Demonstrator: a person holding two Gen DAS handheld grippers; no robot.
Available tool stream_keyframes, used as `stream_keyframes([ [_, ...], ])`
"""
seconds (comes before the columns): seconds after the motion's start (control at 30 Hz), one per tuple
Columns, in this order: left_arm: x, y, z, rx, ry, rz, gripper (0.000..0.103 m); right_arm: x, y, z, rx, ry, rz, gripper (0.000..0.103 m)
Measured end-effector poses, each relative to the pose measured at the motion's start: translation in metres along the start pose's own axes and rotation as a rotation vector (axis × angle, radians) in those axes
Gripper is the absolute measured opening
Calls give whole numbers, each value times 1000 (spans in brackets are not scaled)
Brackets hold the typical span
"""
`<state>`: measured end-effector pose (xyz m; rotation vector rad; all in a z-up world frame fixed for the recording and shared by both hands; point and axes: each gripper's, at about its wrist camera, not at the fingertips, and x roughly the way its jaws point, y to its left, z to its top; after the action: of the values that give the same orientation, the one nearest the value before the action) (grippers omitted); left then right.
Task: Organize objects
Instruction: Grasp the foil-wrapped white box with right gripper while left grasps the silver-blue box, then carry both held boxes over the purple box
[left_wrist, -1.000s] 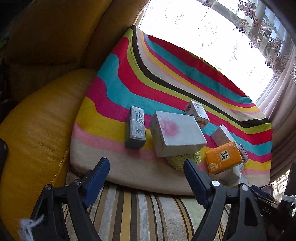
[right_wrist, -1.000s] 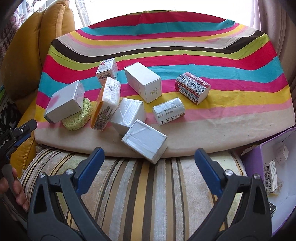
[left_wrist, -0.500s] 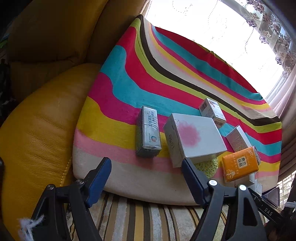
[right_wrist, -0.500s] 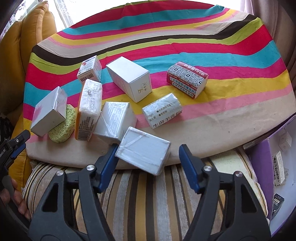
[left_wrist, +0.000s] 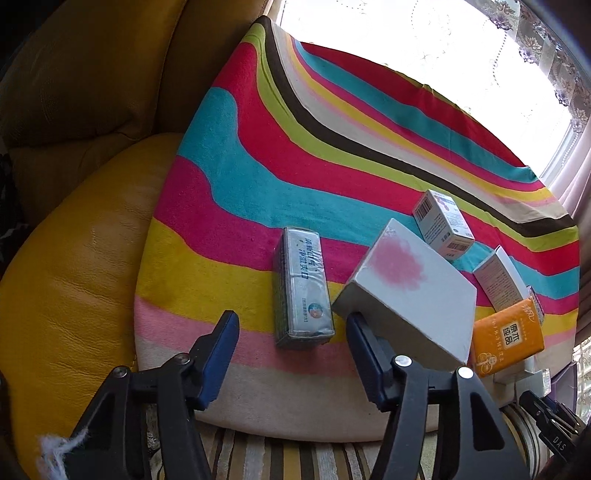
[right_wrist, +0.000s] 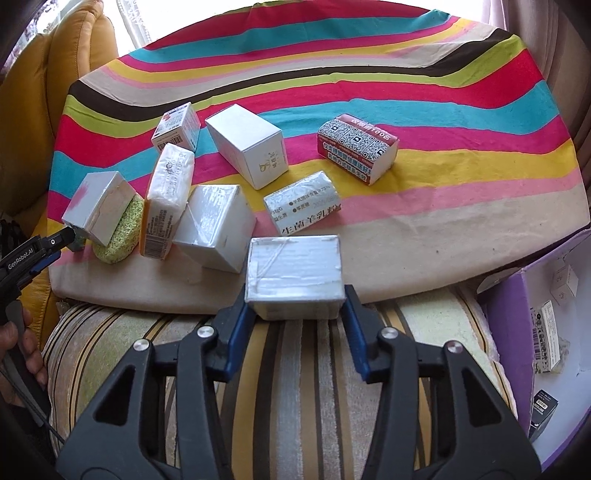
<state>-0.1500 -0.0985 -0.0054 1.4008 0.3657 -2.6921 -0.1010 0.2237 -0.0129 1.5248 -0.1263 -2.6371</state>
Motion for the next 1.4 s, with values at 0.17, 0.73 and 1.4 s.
stream_keyframes([
  [0.17, 13, -4, 6, 21, 23, 10, 32, -2, -5, 0, 0, -15, 17, 49],
  [0.73, -41, 12, -23, -103, -123, -5, 32, -26, -9, -16, -32, -73, 27, 49],
  [1.4, -92, -68, -80, 51, -119, -166, 32, -58, -33, -39, -37, -121, -34, 49],
])
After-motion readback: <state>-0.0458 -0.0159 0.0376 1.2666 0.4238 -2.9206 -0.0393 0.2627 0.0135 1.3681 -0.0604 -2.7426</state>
